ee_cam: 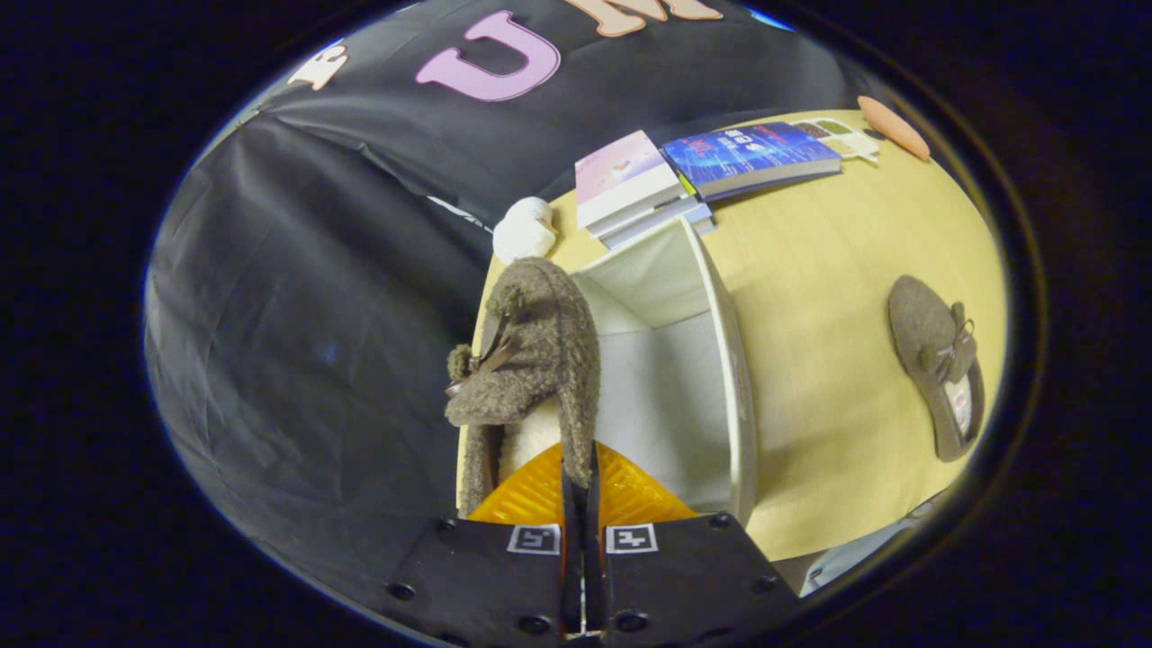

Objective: Open the storage box then place both shoes into the box .Put the left shoe in first, then the right shoe, with the right side of both shoes facing outward in a uniform manner.

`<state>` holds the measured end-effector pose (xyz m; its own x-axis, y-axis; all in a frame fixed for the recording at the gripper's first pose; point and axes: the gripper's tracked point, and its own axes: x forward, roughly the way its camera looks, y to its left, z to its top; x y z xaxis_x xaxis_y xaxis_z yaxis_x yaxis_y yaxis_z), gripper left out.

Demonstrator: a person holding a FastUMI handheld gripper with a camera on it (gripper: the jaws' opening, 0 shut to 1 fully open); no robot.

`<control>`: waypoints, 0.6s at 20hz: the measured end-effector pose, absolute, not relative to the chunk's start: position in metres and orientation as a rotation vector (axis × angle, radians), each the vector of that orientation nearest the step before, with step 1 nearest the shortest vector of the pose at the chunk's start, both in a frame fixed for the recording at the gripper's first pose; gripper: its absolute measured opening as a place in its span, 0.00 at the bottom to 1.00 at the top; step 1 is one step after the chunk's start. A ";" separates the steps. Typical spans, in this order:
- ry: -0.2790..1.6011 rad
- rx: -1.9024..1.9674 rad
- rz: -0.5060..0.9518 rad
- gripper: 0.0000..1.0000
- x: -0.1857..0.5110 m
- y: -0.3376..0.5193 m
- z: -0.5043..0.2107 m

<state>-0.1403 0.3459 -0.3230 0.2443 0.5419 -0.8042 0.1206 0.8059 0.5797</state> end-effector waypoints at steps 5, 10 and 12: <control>1.393 0.597 0.243 0.05 -0.140 0.359 -0.352; 1.494 0.555 0.165 0.05 -0.149 0.374 -0.398; 1.519 0.506 0.147 0.05 -0.156 0.379 -0.415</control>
<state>-0.1561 0.3789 -0.4146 0.0659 0.3998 -0.9142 0.2173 0.8885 0.4043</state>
